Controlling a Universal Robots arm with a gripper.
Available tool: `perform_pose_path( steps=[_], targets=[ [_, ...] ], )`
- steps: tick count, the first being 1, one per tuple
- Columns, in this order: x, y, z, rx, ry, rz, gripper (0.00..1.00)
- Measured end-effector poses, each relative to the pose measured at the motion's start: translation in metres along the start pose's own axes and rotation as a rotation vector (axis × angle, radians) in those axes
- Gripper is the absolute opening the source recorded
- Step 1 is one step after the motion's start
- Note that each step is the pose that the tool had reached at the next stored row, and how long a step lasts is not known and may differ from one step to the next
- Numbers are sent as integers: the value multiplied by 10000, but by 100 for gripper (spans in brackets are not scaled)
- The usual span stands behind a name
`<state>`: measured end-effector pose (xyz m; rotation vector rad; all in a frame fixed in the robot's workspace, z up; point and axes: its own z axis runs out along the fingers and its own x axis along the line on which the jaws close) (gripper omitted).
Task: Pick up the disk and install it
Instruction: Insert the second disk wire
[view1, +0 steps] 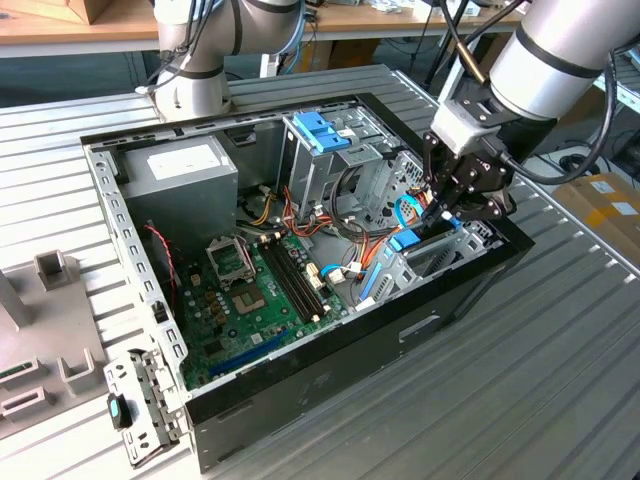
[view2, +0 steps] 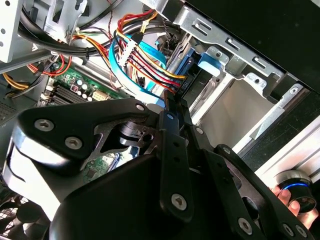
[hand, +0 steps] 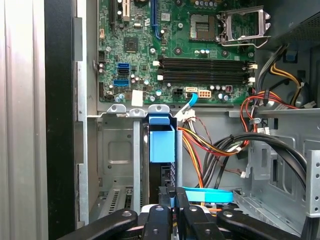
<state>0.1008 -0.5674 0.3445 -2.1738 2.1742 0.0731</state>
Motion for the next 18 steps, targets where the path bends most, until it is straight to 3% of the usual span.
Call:
perform_pose_path(
  steps=[15,17,18],
  targets=[
    [7,1,82,-2,-1,-20,16],
    [7,0,93,1,-22,-21,18],
    [8,0,92,0,-17,-21,24]
  ],
)
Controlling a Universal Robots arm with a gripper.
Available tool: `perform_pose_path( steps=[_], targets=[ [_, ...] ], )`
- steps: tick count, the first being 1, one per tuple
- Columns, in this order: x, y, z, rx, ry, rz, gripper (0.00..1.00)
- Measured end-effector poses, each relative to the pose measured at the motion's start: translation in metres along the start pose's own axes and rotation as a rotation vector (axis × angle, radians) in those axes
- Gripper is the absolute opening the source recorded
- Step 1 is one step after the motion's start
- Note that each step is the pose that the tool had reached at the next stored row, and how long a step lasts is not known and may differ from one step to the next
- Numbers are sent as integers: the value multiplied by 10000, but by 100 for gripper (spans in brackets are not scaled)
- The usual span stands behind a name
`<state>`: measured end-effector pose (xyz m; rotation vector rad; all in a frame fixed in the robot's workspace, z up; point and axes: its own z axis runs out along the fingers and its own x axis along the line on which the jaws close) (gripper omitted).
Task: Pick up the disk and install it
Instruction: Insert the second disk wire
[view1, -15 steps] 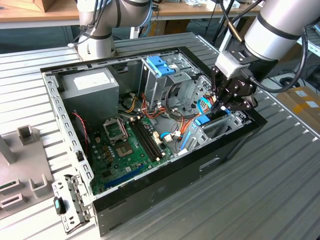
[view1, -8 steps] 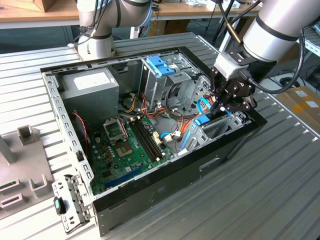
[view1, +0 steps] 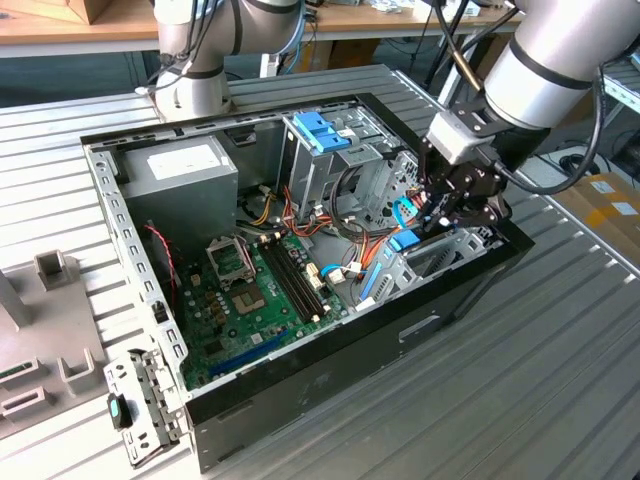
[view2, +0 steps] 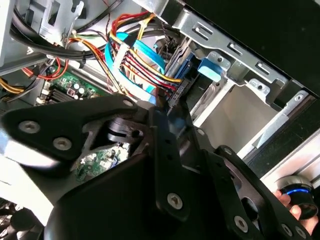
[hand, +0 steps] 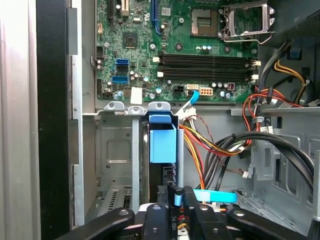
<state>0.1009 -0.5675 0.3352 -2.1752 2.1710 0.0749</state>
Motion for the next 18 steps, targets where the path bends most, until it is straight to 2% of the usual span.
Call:
perform_pose_path(
  steps=[1,3,5,7,12,13,14,15,17,18],
  targets=[
    [-1,0,-8,-1,15,0,30],
    [-1,1,-8,-1,15,1,30],
    [-4,0,-42,-1,13,1,30],
    [-17,-1,-148,-2,16,1,30],
    [-26,-3,-248,-1,13,1,30],
    [-27,-3,-258,-1,14,1,29],
    [-28,-3,-275,-1,12,1,16],
    [-28,-3,-276,-1,11,1,10],
    [-15,-3,-279,-1,13,1,10],
    [16,-3,-281,-2,14,2,10]
  ],
)
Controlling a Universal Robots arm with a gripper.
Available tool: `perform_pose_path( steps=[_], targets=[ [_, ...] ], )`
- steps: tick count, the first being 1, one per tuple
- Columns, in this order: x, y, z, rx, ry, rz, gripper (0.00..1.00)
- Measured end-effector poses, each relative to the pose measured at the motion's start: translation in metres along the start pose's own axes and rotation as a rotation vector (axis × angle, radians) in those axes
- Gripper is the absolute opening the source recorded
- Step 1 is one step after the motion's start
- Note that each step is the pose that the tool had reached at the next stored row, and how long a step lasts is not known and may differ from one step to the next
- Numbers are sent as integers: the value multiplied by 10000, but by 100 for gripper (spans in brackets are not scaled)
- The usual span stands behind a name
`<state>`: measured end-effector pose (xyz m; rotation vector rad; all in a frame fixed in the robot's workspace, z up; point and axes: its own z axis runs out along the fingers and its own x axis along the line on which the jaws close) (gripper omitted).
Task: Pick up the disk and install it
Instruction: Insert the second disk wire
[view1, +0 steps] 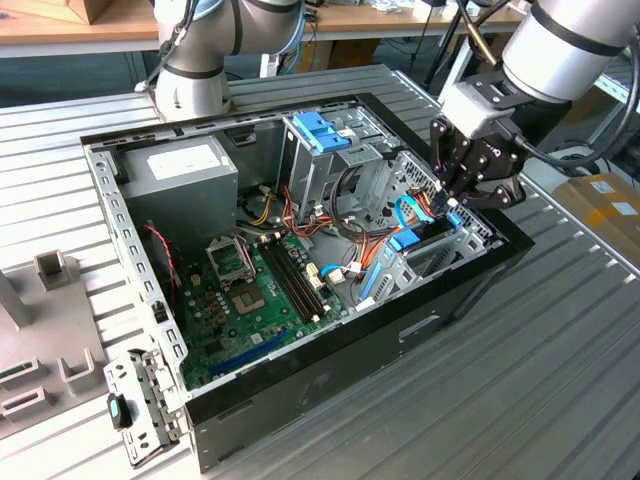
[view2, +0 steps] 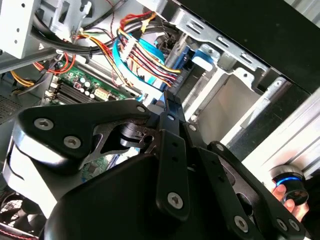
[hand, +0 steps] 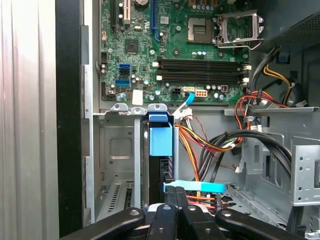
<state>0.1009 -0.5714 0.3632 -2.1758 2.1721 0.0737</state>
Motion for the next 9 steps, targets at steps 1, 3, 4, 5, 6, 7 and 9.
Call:
perform_pose_path(
  steps=[1,3,4,5,6,7,9],
  targets=[
    [40,-3,-3,-5,-2,-1,10],
    [65,-2,-4,-7,-3,1,10],
    [65,-3,-4,-7,-3,1,10],
    [65,-3,-4,-7,-3,0,10],
    [66,-2,-5,-7,-2,-1,10],
    [66,-1,-5,-7,-2,-1,10],
    [66,-1,-5,-7,-2,0,10]
  ],
)
